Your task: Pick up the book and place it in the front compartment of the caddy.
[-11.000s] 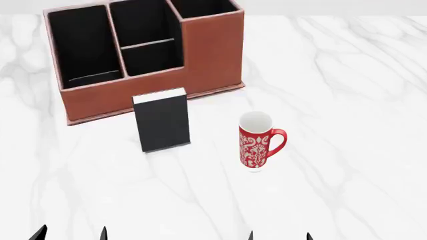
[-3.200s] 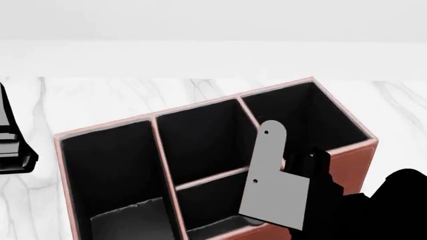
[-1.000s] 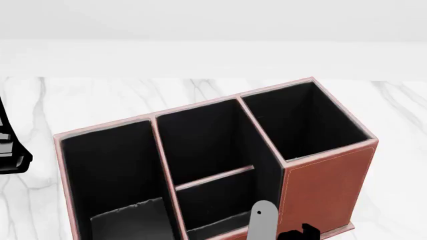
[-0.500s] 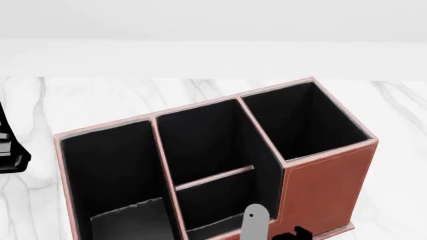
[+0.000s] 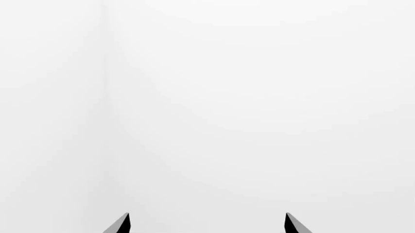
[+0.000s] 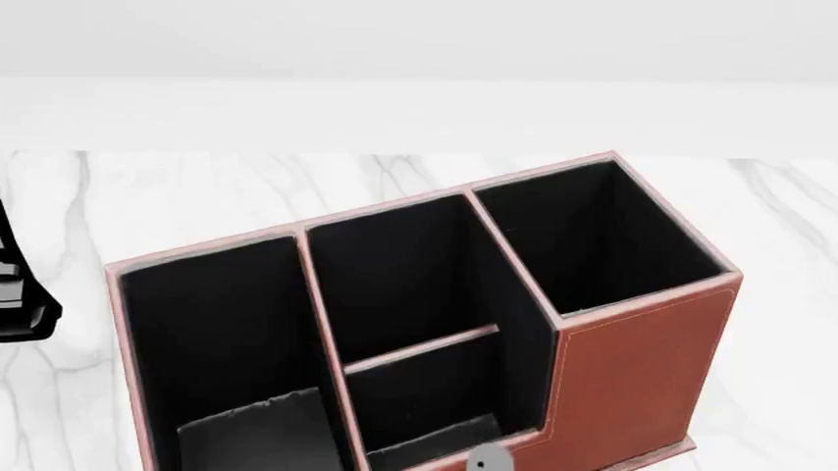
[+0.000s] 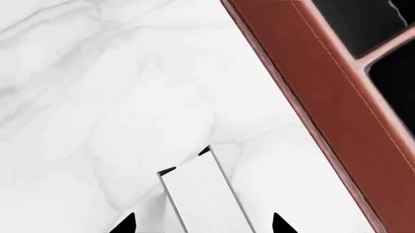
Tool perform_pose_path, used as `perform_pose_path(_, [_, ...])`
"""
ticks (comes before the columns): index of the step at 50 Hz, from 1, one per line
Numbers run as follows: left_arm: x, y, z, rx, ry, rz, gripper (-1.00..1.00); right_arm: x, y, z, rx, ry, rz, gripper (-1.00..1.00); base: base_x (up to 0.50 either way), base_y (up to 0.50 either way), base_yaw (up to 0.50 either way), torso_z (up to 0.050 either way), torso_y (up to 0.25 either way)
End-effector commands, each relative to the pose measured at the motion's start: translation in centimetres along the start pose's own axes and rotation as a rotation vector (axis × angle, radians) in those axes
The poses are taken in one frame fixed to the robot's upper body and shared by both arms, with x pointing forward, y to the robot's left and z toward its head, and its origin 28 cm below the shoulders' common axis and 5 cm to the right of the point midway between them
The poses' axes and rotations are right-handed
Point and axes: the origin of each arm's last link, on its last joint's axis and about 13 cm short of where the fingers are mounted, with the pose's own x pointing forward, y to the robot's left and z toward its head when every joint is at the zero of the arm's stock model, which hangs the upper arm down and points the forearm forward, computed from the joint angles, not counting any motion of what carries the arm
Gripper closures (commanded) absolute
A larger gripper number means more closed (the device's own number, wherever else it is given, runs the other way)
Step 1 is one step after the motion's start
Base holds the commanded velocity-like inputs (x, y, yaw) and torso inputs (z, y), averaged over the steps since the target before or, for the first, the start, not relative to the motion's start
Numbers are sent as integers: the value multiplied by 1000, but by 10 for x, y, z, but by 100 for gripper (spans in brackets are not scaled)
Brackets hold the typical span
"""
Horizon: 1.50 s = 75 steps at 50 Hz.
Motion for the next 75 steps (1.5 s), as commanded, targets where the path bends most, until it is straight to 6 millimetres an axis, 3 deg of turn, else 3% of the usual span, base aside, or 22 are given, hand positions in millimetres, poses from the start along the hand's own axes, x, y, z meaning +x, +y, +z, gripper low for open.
perform_pose_path(1, [0,2,0,-14,-4,3,-100,10,-1,-2,4,14,18,-100,0,0,0,0,0])
perform_pose_path(21, [0,1,-1,-16,-1,2,-100,22,2,-10,25,37,45,-100,0,0,0,0,0])
perform_pose_path(22, [0,1,-1,-15,-2,2,-100,23,2,-10,24,38,51,100,0,0,0,0,0])
perform_pose_path(35, [0,3,0,-17,-3,10,-100,9,-2,-1,2,7,-8,100,0,0,0,0,0])
perform_pose_path(75, [0,1,0,-15,-2,4,-100,-129,-6,84,-219,-134,-329,100,0,0,0,0,0])
